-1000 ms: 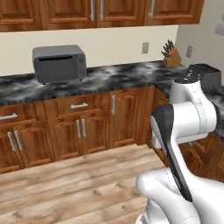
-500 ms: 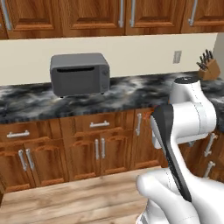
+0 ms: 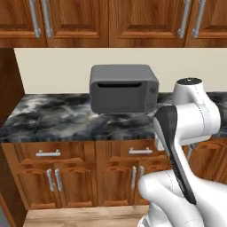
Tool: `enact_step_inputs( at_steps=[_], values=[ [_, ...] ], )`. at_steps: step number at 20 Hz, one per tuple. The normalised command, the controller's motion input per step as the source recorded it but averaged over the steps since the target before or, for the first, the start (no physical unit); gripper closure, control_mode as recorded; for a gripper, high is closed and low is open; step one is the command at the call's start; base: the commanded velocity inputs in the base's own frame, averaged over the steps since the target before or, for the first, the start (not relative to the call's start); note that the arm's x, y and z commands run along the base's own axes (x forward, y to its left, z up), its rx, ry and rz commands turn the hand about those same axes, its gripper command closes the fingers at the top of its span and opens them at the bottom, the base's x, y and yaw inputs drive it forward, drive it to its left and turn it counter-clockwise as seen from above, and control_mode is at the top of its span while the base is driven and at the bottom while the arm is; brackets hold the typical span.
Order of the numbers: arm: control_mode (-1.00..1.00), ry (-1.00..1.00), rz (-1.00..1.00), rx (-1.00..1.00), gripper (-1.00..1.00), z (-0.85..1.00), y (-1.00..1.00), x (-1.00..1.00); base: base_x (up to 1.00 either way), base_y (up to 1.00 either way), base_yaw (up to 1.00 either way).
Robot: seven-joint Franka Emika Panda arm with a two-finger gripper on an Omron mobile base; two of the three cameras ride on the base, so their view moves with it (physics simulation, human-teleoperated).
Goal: Retrieve the butter from the fridge and place it on a plate on the dining table. Then retrieve the butter knife by the fridge and place it near the plate.
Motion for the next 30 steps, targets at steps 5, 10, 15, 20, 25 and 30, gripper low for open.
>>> enact_step_inputs(
  at_steps=[5, 10, 15, 20, 25, 30],
  values=[
    [1.00, 0.00, 0.00, 0.00, -1.00, 0.00, 0.00, 0.00, 1.00, 0.91, 0.13],
    [1.00, 0.00, 0.00, 0.00, -1.00, 0.00, 0.00, 0.00, 0.58, 0.96, 0.01],
    [1.00, 0.00, 0.00, 0.00, -1.00, 0.00, 0.00, 0.00, 0.05, 0.62, 0.01],
    [1.00, 0.00, 0.00, 0.00, -1.00, 0.00, 0.00, 0.00, 0.13, 0.15, 0.19],
    [1.00, 0.00, 0.00, 0.00, -1.00, 0.00, 0.00, 0.00, 0.45, 0.00, 0.27],
    [1.00, 0.00, 0.00, 0.00, -1.00, 0.00, 0.00, 0.00, 0.32, 0.28, 0.14]
  ],
)
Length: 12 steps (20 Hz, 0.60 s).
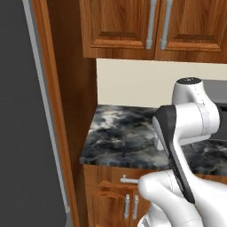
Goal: Retrieve the butter from the fridge and place it on a plate on the dining table. Then retrieve the butter knife by the fridge and place it near the plate.
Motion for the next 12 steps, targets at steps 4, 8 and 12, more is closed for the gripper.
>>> enact_step_inputs(
  at_steps=[4, 8, 12],
  values=[
    [1.00, 0.00, 0.00, 0.00, -1.00, 0.00, 0.00, 0.00, 0.18, 0.40, 0.00],
    [1.00, 0.00, 0.00, 0.00, -1.00, 0.00, 0.00, 0.00, 0.04, 0.29, 0.00],
    [1.00, 0.00, 0.00, 0.00, -1.00, 0.00, 0.00, 0.00, 0.05, 0.13, 0.00]
  ],
)
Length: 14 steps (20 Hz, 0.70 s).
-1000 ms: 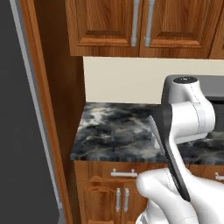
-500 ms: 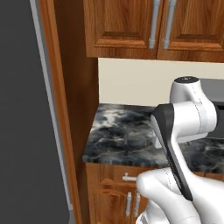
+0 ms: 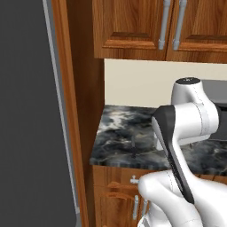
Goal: Retrieve the butter from the fridge and place it on a plate on the dining table. Then retrieve the butter knife by the fridge and place it near the plate.
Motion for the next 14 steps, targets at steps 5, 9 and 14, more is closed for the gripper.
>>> enact_step_inputs(
  at_steps=[5, 9, 14],
  values=[
    [1.00, 0.00, 0.00, 0.00, -1.00, 0.00, 0.00, 0.00, 0.00, 0.00, 0.00],
    [1.00, 0.00, 0.00, 0.00, -1.00, 0.00, 0.00, 0.00, 0.00, 0.00, 0.00],
    [-1.00, -0.09, -0.01, 0.03, -1.00, -0.25, 0.05, 0.24, 0.00, 0.00, 0.00]
  ],
)
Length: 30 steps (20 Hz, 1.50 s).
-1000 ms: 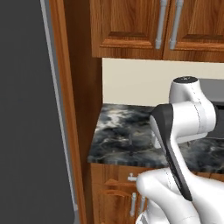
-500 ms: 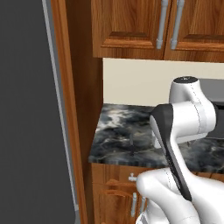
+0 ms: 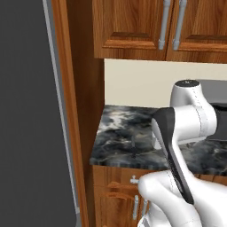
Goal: Retrieve the butter from the fridge and place it on a plate on the dining table. Then retrieve the butter knife by the fridge and place it near the plate.
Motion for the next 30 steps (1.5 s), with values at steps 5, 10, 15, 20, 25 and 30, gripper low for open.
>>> enact_step_inputs(
  at_steps=[5, 10, 15, 20, 25, 30],
  values=[
    [-1.00, -0.16, -0.11, 0.23, -1.00, -0.37, 0.05, 0.25, 0.00, 0.00, 0.00],
    [-1.00, -0.03, -0.21, 0.13, -1.00, -0.12, 0.26, 0.59, 0.00, 0.00, 0.00],
    [-1.00, 0.00, -0.20, 0.00, -1.00, 0.00, 0.08, 0.58, 0.00, 0.00, 0.00],
    [-1.00, -0.02, 0.00, 0.00, -1.00, -0.03, 0.01, 0.32, 0.00, 0.00, 0.00],
    [-1.00, 0.01, 0.01, 0.00, -1.00, -0.22, 0.00, 0.48, 0.00, 0.00, 0.00],
    [-1.00, 0.07, 0.02, 0.00, -1.00, -0.31, 0.02, 0.46, 0.00, 0.00, 0.00]
  ],
)
